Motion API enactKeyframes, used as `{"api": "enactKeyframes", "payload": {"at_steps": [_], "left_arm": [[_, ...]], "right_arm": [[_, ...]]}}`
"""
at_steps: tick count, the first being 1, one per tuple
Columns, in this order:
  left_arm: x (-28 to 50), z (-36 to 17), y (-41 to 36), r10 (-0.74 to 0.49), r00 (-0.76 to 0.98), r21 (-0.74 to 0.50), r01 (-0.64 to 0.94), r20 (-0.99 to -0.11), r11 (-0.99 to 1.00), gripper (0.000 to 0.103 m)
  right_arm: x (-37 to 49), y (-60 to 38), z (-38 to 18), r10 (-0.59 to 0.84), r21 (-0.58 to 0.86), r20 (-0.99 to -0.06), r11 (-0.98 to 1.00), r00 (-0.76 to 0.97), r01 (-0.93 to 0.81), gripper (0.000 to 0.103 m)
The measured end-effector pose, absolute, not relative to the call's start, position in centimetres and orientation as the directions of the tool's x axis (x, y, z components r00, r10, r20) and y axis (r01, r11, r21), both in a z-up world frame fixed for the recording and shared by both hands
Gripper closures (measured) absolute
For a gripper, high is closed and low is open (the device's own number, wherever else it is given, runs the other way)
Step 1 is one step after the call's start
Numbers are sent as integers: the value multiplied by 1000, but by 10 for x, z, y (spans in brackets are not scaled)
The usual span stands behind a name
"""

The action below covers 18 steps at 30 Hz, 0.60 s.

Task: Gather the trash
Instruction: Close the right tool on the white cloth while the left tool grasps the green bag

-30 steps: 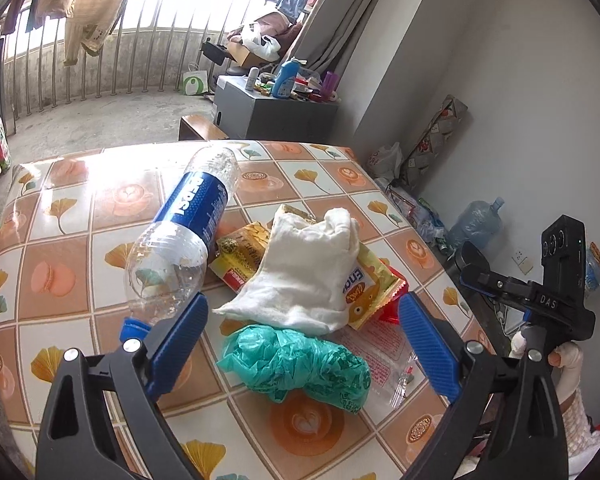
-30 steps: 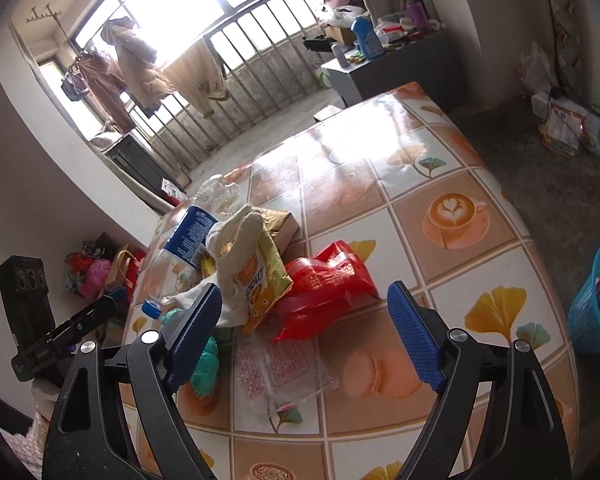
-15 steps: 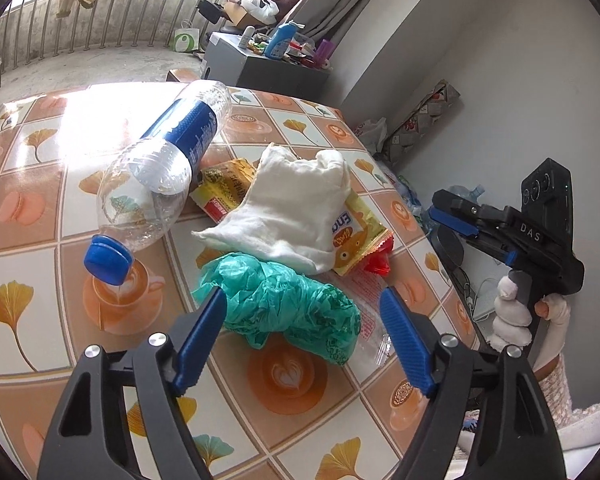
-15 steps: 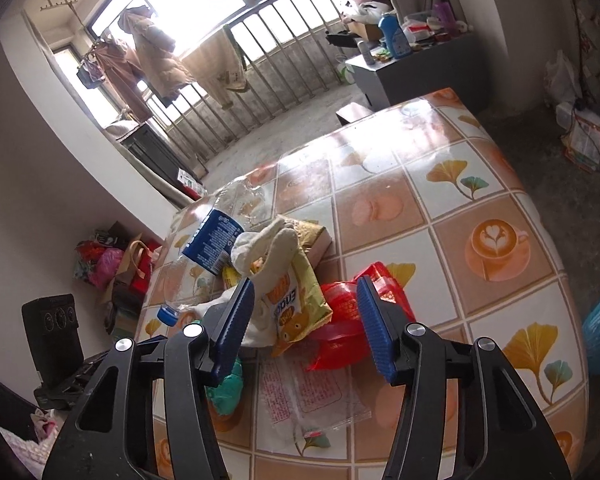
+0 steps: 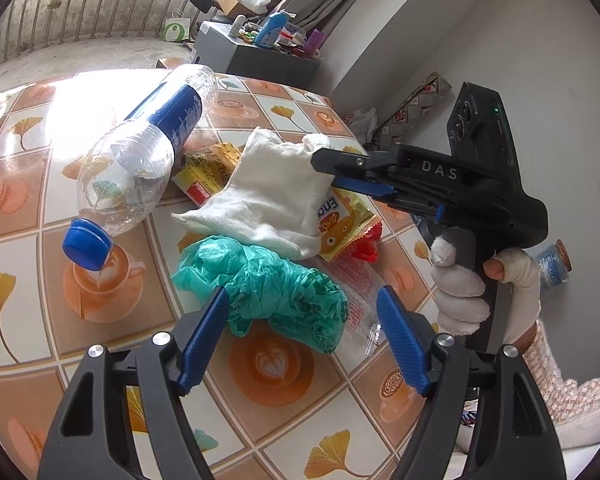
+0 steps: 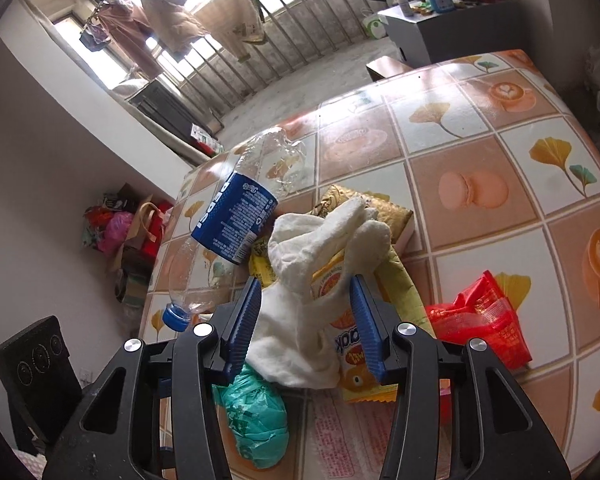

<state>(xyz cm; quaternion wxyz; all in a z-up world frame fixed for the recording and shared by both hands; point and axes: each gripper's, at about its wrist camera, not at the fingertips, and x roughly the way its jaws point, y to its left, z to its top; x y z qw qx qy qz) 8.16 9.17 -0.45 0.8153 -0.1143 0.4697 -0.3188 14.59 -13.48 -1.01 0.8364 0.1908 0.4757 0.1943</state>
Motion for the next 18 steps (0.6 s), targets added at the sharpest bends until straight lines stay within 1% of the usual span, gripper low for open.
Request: {"api": "enactKeyframes", "payload": {"at_steps": [1, 2, 3, 6, 10, 15, 18], "left_arm": [[81, -4, 90, -628, 352, -484, 418, -694, 769, 29], [80, -4, 88, -629, 348, -483, 423, -695, 767, 29], [80, -5, 86, -629, 344, -482, 425, -697, 766, 29], [80, -7, 81, -623, 342, -479, 420, -703, 771, 29], [81, -9, 78, -609, 347, -470, 407, -713, 783, 29], [80, -10, 83, -634, 297, -520, 382, -714, 764, 29], [76, -11, 90, -634, 287, -528, 369, -718, 765, 29]], "right_arm": [[147, -133, -13, 502, 499, -728, 855, 466, -142, 72], [148, -134, -14, 504, 501, -733, 854, 458, -138, 87], [147, -135, -16, 518, 517, -728, 845, 449, -136, 94], [139, -139, -16, 539, 538, -715, 831, 446, -142, 97], [126, -141, -13, 573, 570, -696, 807, 433, -154, 98], [111, -137, -19, 629, 620, -679, 767, 378, -163, 98], [103, -135, -25, 654, 644, -673, 748, 345, -161, 98]]}}
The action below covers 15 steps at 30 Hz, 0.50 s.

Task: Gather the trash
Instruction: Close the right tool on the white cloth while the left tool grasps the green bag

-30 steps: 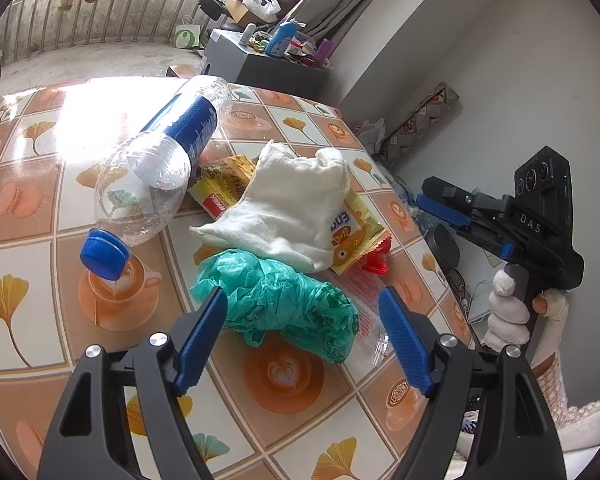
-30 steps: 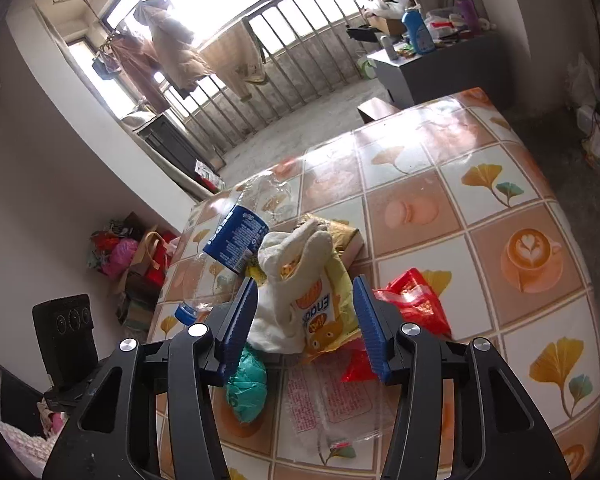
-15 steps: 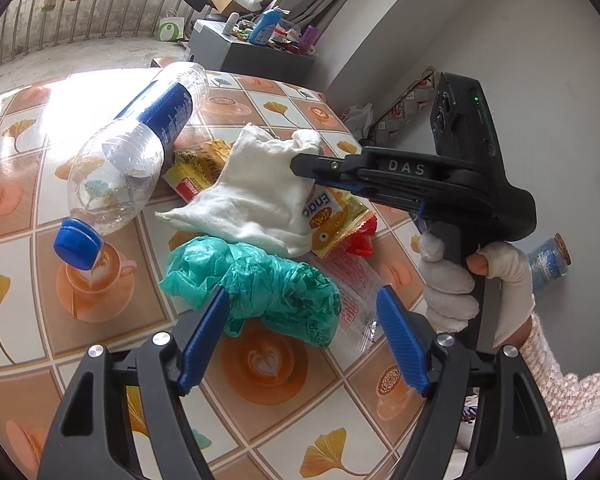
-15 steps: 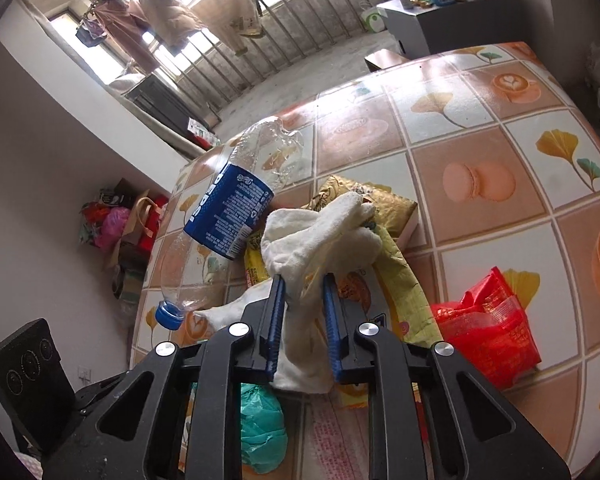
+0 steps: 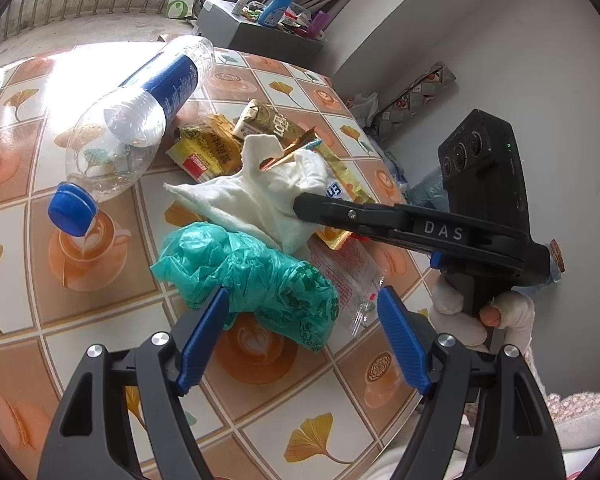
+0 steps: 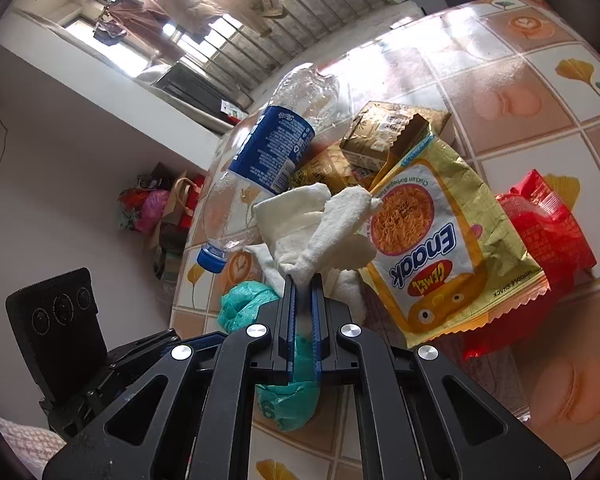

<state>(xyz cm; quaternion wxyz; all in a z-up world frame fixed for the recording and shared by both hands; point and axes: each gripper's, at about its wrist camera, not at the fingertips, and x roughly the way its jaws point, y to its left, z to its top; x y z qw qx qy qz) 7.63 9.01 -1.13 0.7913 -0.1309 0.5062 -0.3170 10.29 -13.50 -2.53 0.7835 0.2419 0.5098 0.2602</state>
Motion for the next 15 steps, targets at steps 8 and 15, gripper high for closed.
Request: {"api": "enactKeyframes", "payload": {"at_steps": [8, 15], "left_arm": [[71, -29, 96, -633, 246, -557, 314, -735, 769, 29], [74, -37, 87, -590, 258, -516, 303, -765, 801, 29]], "right_arm": [[91, -142, -29, 715, 715, -630, 687, 304, -134, 98], [89, -150, -27, 727, 732, -611, 670, 312, -127, 98]]}}
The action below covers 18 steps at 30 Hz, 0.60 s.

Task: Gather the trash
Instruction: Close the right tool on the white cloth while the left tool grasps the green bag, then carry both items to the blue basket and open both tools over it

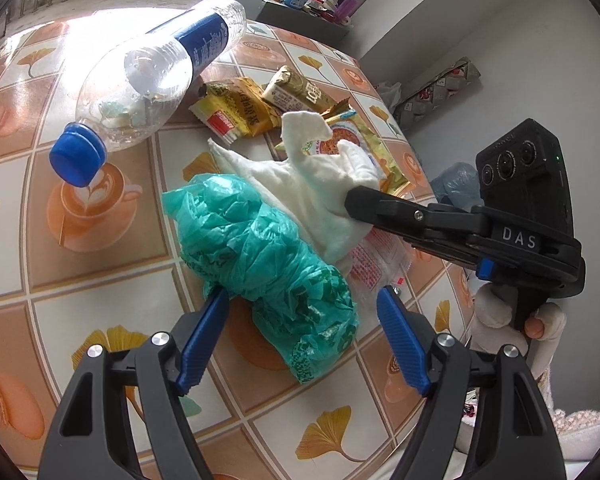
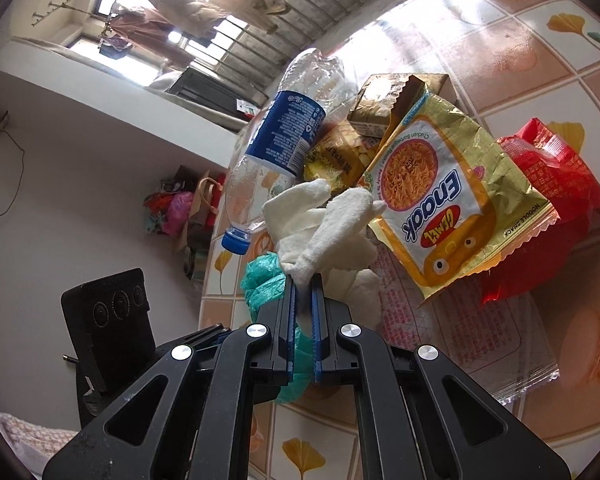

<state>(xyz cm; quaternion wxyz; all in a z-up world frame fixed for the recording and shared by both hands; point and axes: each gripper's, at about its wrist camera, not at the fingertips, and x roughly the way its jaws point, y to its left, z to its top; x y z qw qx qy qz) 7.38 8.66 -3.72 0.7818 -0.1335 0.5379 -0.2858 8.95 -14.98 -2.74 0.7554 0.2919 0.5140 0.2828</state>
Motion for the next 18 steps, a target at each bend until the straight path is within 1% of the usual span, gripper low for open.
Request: {"api": "enactKeyframes", "payload": {"at_steps": [2, 4, 6, 10, 11, 12, 15, 18], "left_arm": [[73, -38, 86, -578, 268, -498, 314, -771, 809, 32], [73, -39, 84, -553, 279, -467, 320, -785, 825, 39], [72, -40, 85, -541, 281, -452, 323, -793, 831, 53], [68, -38, 93, -543, 292, -454, 321, -787, 831, 61], [67, -35, 94, -545, 299, -452, 328, -783, 830, 73], [65, -32, 97, -546, 305, -450, 334, -780, 828, 82], [64, -22, 105, -564, 315, -465, 338, -763, 818, 83], [61, -3, 110, -571, 348, -449, 372, -744, 812, 84]], "right_arm": [[88, -149, -28, 729, 733, -612, 668, 308, -125, 98], [88, -146, -28, 729, 734, -610, 667, 311, -127, 98], [88, -146, -25, 732, 736, -603, 663, 317, -132, 98], [91, -147, -15, 744, 746, -576, 648, 338, -156, 98], [91, -148, -12, 749, 750, -566, 642, 344, -162, 98], [92, -148, -8, 753, 754, -557, 635, 351, -167, 98], [95, -152, 6, 763, 763, -522, 617, 380, -192, 98], [94, -160, 25, 768, 769, -478, 601, 427, -220, 98]]}}
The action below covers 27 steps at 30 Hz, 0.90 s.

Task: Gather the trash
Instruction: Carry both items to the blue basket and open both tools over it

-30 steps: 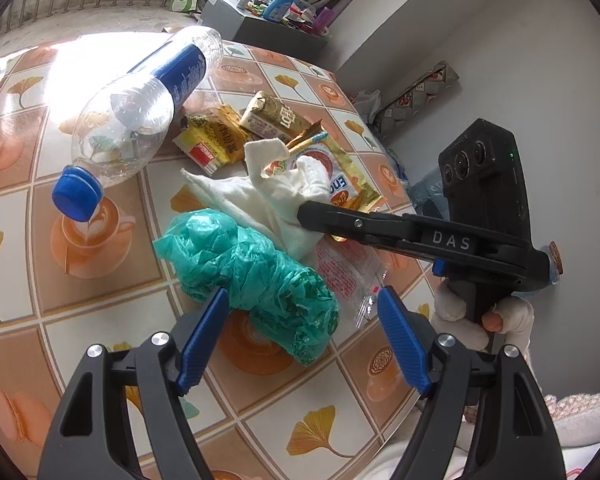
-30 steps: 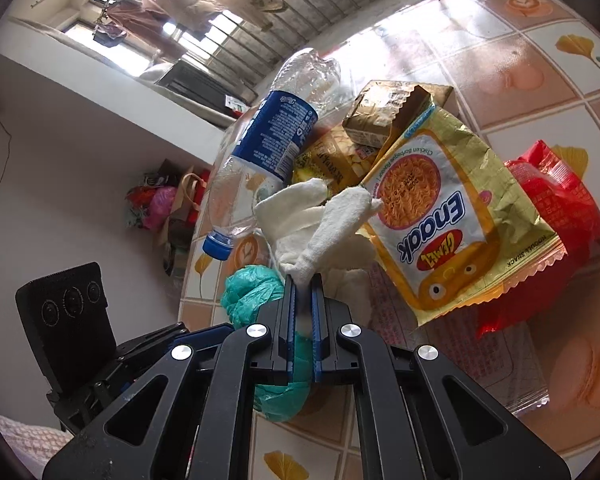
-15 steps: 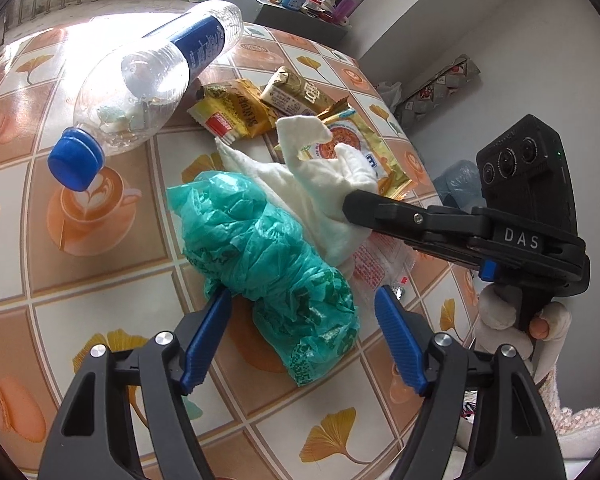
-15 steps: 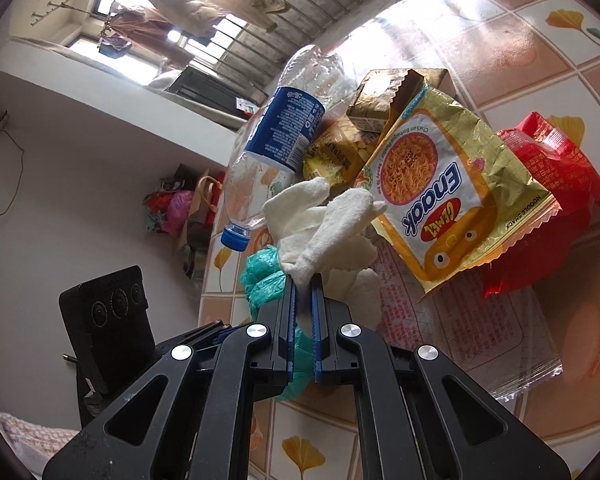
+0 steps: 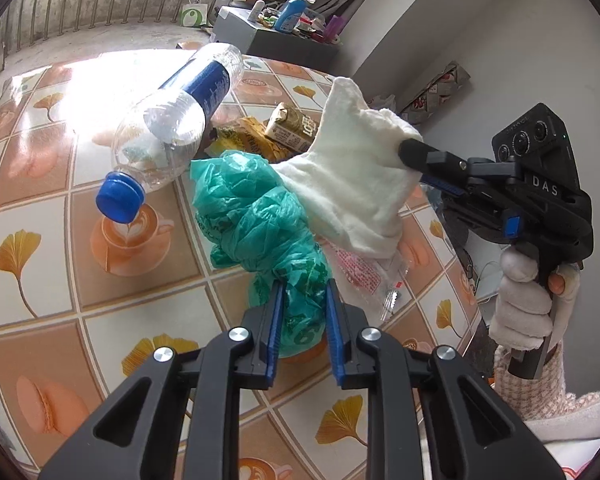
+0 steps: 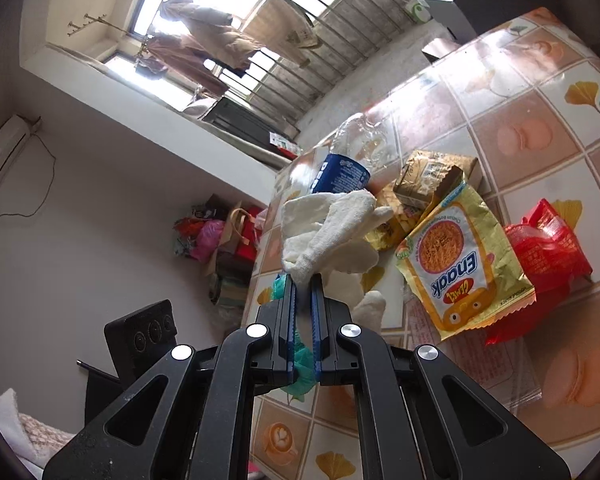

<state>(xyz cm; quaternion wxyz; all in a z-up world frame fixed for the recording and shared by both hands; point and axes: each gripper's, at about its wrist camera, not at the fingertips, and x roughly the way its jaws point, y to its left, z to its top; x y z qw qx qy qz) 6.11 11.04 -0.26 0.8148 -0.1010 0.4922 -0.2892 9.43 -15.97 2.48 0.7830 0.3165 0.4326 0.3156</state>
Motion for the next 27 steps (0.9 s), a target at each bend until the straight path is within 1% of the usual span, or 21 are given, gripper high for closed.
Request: {"api": "enactKeyframes", "payload": {"at_steps": [5, 10, 17, 22, 27], "left_arm": [[63, 33, 114, -591, 390, -440, 411, -706, 798, 85], [65, 69, 102, -623, 421, -426, 474, -659, 771, 85], [72, 106, 30, -687, 391, -367, 629, -613, 686, 85], [86, 116, -47, -739, 295, -349, 736, -605, 580, 85], [94, 113, -149, -774, 140, -363, 822, -618, 438, 85]], "right_arm": [[87, -178, 53, 771, 781, -385, 565, 507, -266, 98], [74, -207, 74, 745, 782, -315, 555, 588, -283, 98], [50, -269, 90, 650, 785, -235, 565, 723, -253, 98], [20, -331, 93, 519, 778, -226, 605, 824, -167, 98], [-17, -403, 88, 311, 752, -283, 659, 907, 8, 98]]}}
